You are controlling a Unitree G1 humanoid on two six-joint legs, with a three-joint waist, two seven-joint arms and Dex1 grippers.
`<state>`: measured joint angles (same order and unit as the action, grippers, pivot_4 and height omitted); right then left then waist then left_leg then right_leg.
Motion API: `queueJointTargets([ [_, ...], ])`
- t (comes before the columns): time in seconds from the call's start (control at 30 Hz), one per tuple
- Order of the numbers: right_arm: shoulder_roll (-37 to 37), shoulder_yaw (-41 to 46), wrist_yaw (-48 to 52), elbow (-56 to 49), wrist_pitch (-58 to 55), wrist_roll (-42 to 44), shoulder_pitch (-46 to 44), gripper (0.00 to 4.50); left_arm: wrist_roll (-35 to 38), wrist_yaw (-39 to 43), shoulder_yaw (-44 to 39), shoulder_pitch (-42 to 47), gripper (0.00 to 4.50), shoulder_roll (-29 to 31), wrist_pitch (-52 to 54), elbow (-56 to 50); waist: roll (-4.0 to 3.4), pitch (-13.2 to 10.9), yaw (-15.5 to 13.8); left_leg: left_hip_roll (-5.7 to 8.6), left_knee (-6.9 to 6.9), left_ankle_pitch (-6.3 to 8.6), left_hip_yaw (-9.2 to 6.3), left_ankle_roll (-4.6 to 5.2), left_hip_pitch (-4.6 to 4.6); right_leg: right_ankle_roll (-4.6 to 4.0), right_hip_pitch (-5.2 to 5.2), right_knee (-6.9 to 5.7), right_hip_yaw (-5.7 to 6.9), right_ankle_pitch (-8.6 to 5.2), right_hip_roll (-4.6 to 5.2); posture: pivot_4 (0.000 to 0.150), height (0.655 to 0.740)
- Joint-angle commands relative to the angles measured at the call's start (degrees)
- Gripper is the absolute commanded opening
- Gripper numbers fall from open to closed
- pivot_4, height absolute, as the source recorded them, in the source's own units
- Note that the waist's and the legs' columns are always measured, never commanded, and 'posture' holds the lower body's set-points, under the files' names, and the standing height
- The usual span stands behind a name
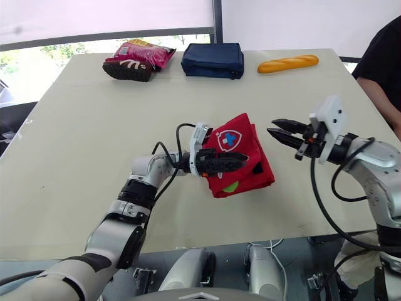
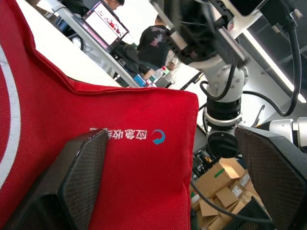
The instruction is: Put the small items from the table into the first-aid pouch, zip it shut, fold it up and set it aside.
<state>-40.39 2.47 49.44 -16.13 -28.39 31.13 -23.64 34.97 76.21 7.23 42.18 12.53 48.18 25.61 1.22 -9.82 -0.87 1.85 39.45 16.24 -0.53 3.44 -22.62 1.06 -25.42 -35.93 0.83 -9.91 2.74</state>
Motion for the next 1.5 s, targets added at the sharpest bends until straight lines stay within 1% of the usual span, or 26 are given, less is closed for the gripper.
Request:
queueJointTargets([
  [0.03, 2.05, -4.92, 2.44, 4.36, 3.9, -4.11, -0.5, 0.14, -0.54, 0.22, 0.69, -0.67, 4.5, -0.2, -0.06, -0.78, 0.0, 0.0, -0.07, 0.0, 0.01, 0.0, 0.0, 0.0, 0.0, 0.0, 0.01, 0.0, 0.01, 0.0, 0.01, 0.15, 0.7397],
  [0.1, 1.6, -7.18, 4.31, 6.35, 6.03, -6.89, 0.51, 0.14, -0.5, 0.26, 0.57, -0.71, 4.5, -0.09, -0.19, -0.96, 0.0, 0.0, -0.14, 0.01, 0.02, 0.0, -0.02, 0.0, 0.0, 0.0, 0.0, -0.01, 0.02, 0.0, 0.0, 0.15, 0.7397],
  [0.17, 0.71, -11.6, 5.7, 10.13, 9.53, -12.11, 3.71, 0.14, -0.26, 0.14, 0.18, -0.82, 4.5, 0.22, -0.14, -1.59, 0.0, 0.0, -0.11, 0.02, 0.02, 0.0, -0.01, 0.01, -0.01, 0.0, 0.0, -0.01, 0.03, 0.0, 0.0, 0.15, 0.7397],
  [0.23, 0.35, -14.11, 6.48, 12.79, 12.17, -15.6, 5.46, 0.14, -0.11, 0.09, 0.0, -0.89, 4.5, 0.4, -0.06, -2.0, 0.0, 0.01, 0.0, 0.02, 0.02, 0.01, -0.02, 0.02, 0.0, 0.0, 0.01, -0.01, 0.04, 0.0, -0.01, 0.15, 0.7397],
  [0.37, 1.81, -14.87, 5.17, 17.54, 15.97, -18.9, 6.23, 0.14, 0.13, -0.08, -0.13, -1.17, 4.5, 0.56, 0.21, -2.57, -0.01, 0.04, 0.18, -0.03, 0.01, 0.01, 0.05, 0.01, 0.23, 0.0, 0.14, -0.04, -0.02, 0.0, -0.03, 0.15, 0.7397],
  [0.47, 2.17, -15.01, 5.27, 19.67, 18.8, -20.52, 6.37, 0.14, 0.13, -0.23, -0.08, -1.35, 4.5, 0.74, 0.31, -3.09, -0.01, 0.04, 0.18, -0.06, -0.12, 0.06, 0.03, 0.09, 0.73, -0.01, 0.61, 0.04, -0.01, -0.02, -0.06, 0.15, 0.7397],
  [0.6, 2.51, -9.77, 6.02, 17.56, 16.68, -15.19, 3.47, 0.14, 0.19, -0.03, -0.25, -1.35, 4.5, 1.5, 0.05, -4.22, 0.0, 0.04, 0.18, -0.06, -0.12, 0.07, 0.03, 0.1, 0.8, 0.0, 0.67, 0.06, -0.02, -0.02, -0.06, 0.15, 0.7397],
  [0.73, 0.7, -3.72, 9.34, 15.06, 11.91, -7.17, -1.29, 0.14, 0.21, 1.02, 0.42, -3.38, 4.5, 4.06, -0.84, -9.91, -0.06, -0.02, 0.21, -0.07, -0.12, 0.02, 0.05, 0.02, 0.68, -0.01, 0.55, 0.05, -0.05, -0.01, -0.02, 0.15, 0.7397],
  [0.83, 0.95, -2.35, 10.53, 14.73, 9.14, -4.54, -5.35, 0.14, -0.51, 2.09, 1.57, -5.86, 4.5, 6.2, -2.53, -13.28, -0.07, -0.03, 0.33, -0.08, -0.18, 0.03, 0.03, 0.02, 0.66, -0.02, 0.5, 0.06, -0.06, -0.01, 0.0, 0.15, 0.7397],
  [0.9, 2.89, -2.77, 9.94, 16.0, 8.11, -4.35, -9.1, 0.14, -0.69, 2.32, 2.1, -7.58, 4.5, 7.58, -3.48, -15.87, -0.07, -0.04, 0.43, -0.09, -0.21, 0.03, 0.01, 0.01, 0.65, -0.03, 0.48, 0.06, -0.05, -0.01, 0.0, 0.15, 0.7397],
  [0.97, 5.59, -4.43, 8.88, 19.26, 8.83, -6.31, -12.7, 0.14, 0.12, 2.24, 1.96, -8.87, 4.5, 8.49, -3.53, -19.09, -0.07, -0.04, 0.42, -0.1, -0.22, 0.03, 0.02, 0.01, 0.65, -0.03, 0.47, 0.06, -0.05, -0.01, 0.0, 0.15, 0.7397],
  [1.03, 7.28, -7.12, 8.78, 24.01, 12.39, -10.75, -14.99, 0.14, 1.03, 1.56, 1.39, -9.52, 4.5, 8.76, -3.23, -21.62, -0.07, -0.05, 0.34, -0.1, -0.22, 0.03, 0.01, 0.01, 0.65, -0.03, 0.47, 0.05, -0.04, -0.01, 0.0, 0.15, 0.7397],
  [1.1, 9.25, -9.75, 8.26, 30.71, 16.36, -15.29, -17.05, 0.14, 0.83, 1.02, 1.18, -10.51, 4.5, 9.9, -3.79, -24.58, -0.07, -0.05, -0.07, -0.08, -0.21, 0.02, 0.0, 0.01, 0.64, -0.03, 0.49, 0.06, -0.02, -0.01, 0.04, 0.15, 0.7397],
  [1.27, 12.72, -13.52, 5.74, 45.65, 23.53, -23.15, -19.91, 0.14, -0.25, -0.32, -0.19, -12.93, 4.5, 14.19, -6.58, -31.06, -0.1, -0.08, 0.16, 0.0, -0.2, 0.02, 0.04, 0.01, 0.58, -0.03, 0.44, 0.07, -0.04, 0.0, 0.14, 0.15, 0.7397],
  [1.37, 12.9, -15.68, 6.82, 49.65, 24.93, -26.28, -18.68, 0.14, -1.26, -2.46, -3.35, -14.66, 4.5, 18.44, -9.18, -35.83, -0.08, -0.06, 0.38, -0.02, -0.22, 0.01, 0.02, -0.01, 0.6, -0.04, 0.42, 0.06, -0.03, -0.01, 0.13, 0.15, 0.7397],
  [1.5, 13.09, -16.03, 6.31, 50.47, 26.92, -28.51, -17.19, 0.14, -4.59, -5.34, -8.37, -17.67, 4.5, 25.69, -14.19, -38.87, -0.09, -0.06, 0.85, -0.06, -0.29, 0.02, 0.02, -0.02, 0.69, -0.07, 0.47, 0.06, -0.03, -0.02, 0.11, 0.15, 0.7397],
])
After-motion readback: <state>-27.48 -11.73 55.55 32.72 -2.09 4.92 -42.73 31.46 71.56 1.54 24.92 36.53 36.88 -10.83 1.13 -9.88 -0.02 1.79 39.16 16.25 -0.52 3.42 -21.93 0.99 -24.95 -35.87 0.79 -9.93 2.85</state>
